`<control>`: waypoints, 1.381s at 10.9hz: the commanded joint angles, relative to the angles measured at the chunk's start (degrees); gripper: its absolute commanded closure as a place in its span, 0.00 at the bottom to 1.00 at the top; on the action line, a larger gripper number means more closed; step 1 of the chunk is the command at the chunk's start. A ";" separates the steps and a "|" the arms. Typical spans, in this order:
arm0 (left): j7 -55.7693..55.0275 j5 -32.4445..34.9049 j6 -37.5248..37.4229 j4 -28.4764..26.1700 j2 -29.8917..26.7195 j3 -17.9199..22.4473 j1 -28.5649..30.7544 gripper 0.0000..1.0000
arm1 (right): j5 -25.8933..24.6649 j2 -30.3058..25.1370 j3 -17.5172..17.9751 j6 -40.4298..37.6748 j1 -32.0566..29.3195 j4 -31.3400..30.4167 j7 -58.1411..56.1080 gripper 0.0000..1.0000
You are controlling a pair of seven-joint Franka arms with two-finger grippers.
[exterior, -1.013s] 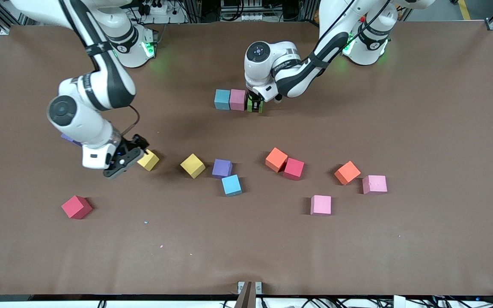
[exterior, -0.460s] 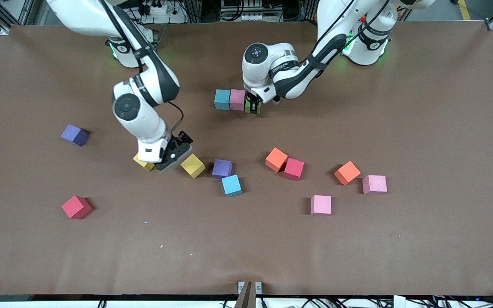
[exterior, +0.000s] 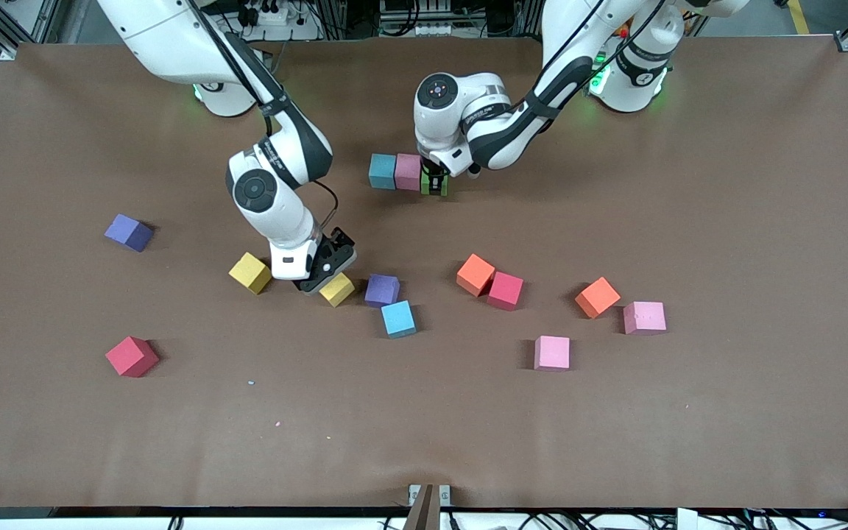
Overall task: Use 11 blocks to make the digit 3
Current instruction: 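Reach and grasp the yellow block near the purple block with the right gripper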
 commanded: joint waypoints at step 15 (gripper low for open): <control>-16.91 2.72 -0.46 1.30 2.75 1.12 -3.79 0.00 | -8.68 4.96 -0.77 0.64 0.59 5.55 -0.95 0.00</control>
